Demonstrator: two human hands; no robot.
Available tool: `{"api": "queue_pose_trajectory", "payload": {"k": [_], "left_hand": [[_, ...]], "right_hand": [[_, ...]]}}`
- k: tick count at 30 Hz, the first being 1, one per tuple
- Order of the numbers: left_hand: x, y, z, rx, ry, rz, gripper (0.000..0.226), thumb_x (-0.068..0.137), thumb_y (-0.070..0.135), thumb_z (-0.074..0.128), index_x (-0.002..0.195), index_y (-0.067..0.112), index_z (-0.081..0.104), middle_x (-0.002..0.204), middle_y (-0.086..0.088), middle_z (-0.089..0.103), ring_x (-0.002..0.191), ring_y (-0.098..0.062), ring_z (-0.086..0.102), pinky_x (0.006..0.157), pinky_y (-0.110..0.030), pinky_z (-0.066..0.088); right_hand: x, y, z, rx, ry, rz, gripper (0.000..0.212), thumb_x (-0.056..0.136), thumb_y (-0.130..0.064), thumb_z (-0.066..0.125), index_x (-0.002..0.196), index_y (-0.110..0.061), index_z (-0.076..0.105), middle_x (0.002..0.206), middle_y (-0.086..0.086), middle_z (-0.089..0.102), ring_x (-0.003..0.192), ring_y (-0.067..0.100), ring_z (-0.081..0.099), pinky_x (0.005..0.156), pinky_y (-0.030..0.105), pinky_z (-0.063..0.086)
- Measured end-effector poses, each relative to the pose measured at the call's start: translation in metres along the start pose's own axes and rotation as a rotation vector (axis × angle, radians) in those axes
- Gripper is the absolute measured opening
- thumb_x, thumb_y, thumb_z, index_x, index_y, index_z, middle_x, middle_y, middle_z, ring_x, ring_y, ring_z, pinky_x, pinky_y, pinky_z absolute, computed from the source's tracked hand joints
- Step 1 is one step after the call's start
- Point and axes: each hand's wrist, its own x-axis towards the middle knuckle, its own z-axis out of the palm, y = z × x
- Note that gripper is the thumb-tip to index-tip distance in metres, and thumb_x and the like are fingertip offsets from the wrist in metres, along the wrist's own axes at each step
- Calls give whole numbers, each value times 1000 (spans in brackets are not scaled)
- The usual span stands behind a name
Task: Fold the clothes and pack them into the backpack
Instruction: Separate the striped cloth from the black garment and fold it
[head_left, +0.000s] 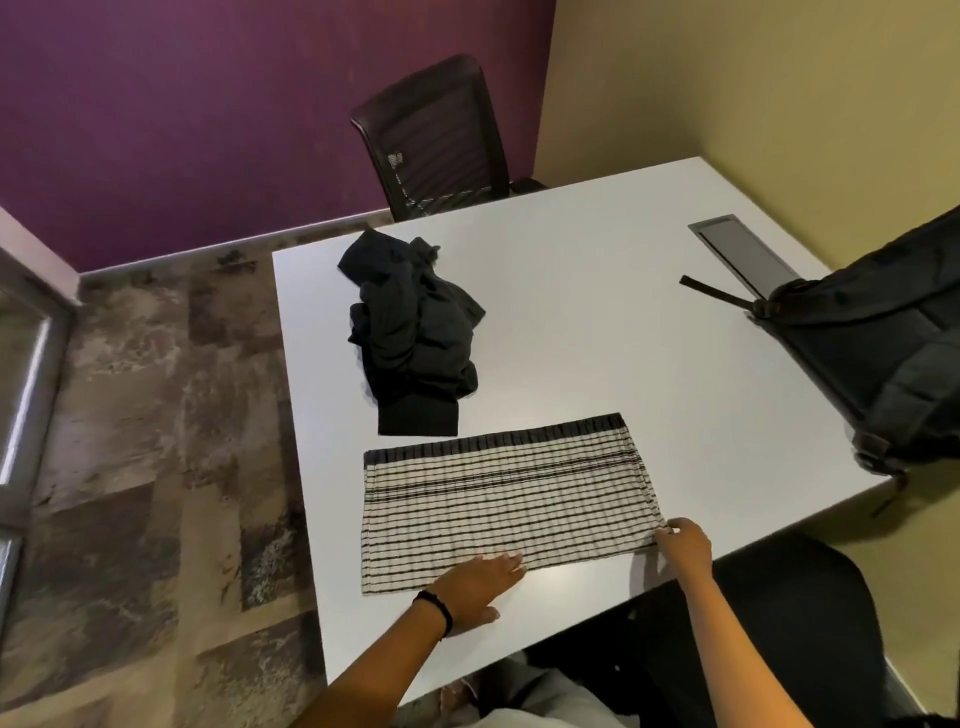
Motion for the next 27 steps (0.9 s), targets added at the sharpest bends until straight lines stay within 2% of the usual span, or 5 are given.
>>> {"api": "queue_pose_trajectory", "payload": {"k": [4, 10, 19, 23, 27], "left_hand": [[3, -2, 3, 12, -35, 11, 68, 98, 26, 46, 151, 18, 4, 160, -1, -3, 147, -17, 1, 120, -36, 6], [6, -8, 3, -42, -86, 35, 67, 97, 32, 45, 151, 20, 6, 160, 1, 0, 147, -15, 5, 119, -33, 7], [16, -9, -41, -662, -36, -66, 55, 96, 32, 52, 145, 17, 32, 150, 0, 37, 134, -11, 38, 106, -17, 31], [39, 3, -77, -991, 125, -180, 43, 97, 25, 50, 138, 15, 42, 140, -2, 48, 121, -8, 48, 87, -8, 44], [61, 16, -117, -1243, 181, -292, 29, 99, 26, 45, 125, 14, 50, 129, -6, 53, 115, -12, 51, 99, -25, 43]], "right_hand": [[3, 7, 3, 155, 60, 76, 30, 89, -4, 56, 115, 11, 56, 110, 25, 61, 90, 32, 55, 79, 34, 45], [1, 5, 8, 308, 113, 96, 18, 86, -1, 59, 68, -1, 59, 74, 13, 58, 70, 27, 54, 52, 25, 38], [-10, -10, 4, 442, 232, 70, 29, 82, 4, 64, 111, 2, 58, 98, 19, 63, 85, 31, 62, 77, 36, 50], [-17, -20, 6, 451, 241, -24, 19, 81, 5, 63, 100, 4, 67, 101, 18, 66, 87, 24, 58, 83, 32, 47], [-36, -41, 19, 401, 155, -243, 18, 80, 3, 65, 97, -1, 71, 95, 13, 70, 83, 21, 61, 78, 27, 47]]}}
